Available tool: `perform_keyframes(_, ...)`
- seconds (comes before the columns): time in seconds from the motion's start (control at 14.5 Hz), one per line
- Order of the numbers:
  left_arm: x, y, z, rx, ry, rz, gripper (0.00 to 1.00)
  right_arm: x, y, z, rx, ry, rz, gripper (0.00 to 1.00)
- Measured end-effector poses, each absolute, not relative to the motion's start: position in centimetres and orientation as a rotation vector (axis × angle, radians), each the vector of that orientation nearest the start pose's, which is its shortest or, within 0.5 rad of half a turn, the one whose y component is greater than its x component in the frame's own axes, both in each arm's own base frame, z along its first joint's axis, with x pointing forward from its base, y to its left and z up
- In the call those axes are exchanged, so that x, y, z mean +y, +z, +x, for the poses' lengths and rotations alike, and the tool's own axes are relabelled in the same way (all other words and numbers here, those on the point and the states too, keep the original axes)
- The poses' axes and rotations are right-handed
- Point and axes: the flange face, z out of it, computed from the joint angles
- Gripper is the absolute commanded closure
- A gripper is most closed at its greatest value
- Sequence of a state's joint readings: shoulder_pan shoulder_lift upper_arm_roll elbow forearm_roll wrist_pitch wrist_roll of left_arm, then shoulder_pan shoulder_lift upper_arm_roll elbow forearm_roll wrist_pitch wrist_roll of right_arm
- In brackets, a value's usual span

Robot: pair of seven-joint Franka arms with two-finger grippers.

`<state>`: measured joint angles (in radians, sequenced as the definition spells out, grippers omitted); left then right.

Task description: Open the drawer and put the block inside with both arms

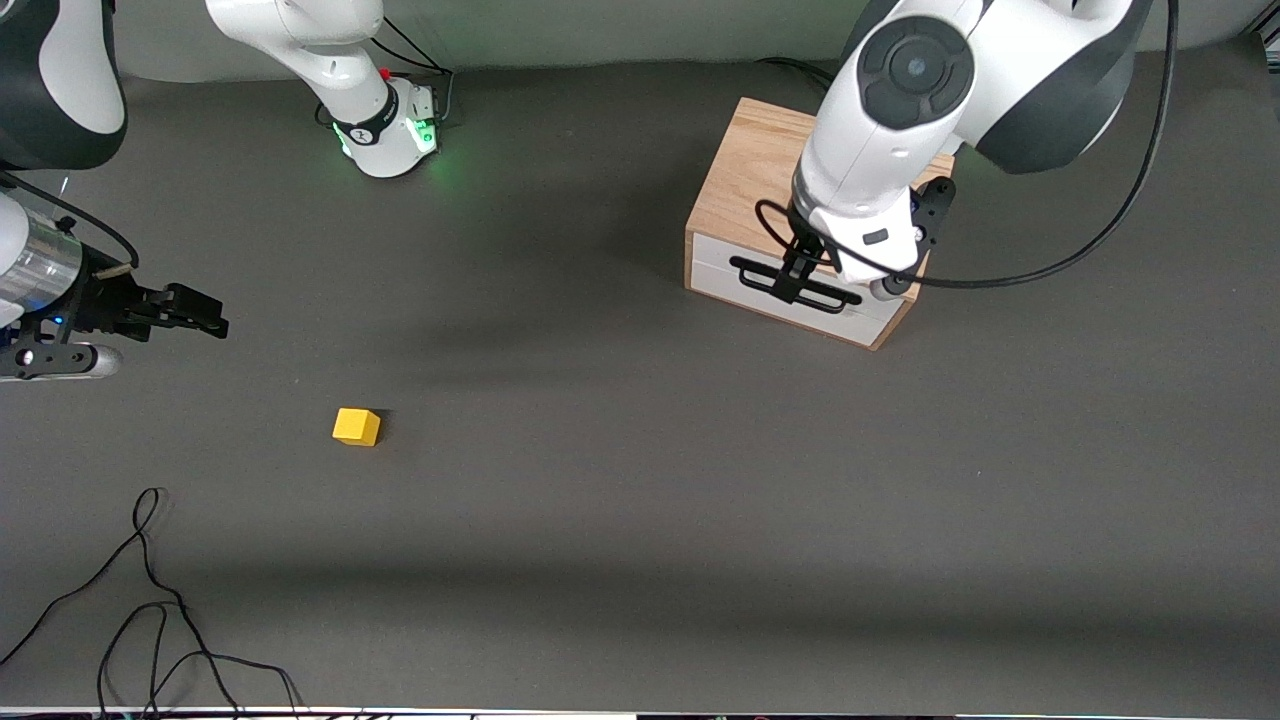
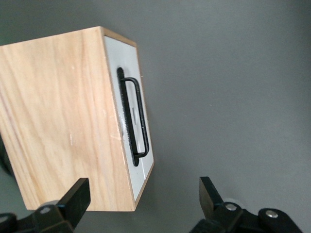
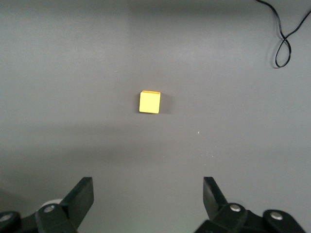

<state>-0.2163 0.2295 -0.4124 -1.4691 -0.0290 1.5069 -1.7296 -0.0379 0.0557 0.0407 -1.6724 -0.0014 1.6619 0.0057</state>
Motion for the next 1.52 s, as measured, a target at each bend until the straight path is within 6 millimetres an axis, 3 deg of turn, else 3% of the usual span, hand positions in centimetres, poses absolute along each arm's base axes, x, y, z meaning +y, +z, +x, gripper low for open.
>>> perform_keyframes(0.41, -33.6, 50.8, 49.7, -1.536, 0.347, -2.443, 0.0, 0.1, 53.4, 57.4, 0.004, 0.093, -3.14, 0.0)
perform_keyframes(0.69, -34.6, 44.2, 51.4, -1.561, 0.367, -2.427, 0.0, 0.1, 52.1, 57.5, 0.004, 0.082, -3.14, 0.0)
perform_keyframes(0.97, -34.9, 38.5, 51.3, -1.557, 0.331, -2.422, 0.0, 0.1, 50.3, 57.5, 0.004, 0.065, -3.14, 0.0)
perform_keyframes(1.52, -34.4, 33.1, 50.9, -1.549, 0.281, -2.412, 0.0, 0.4, 46.7, 57.7, -0.003, 0.013, -3.14, 0.0)
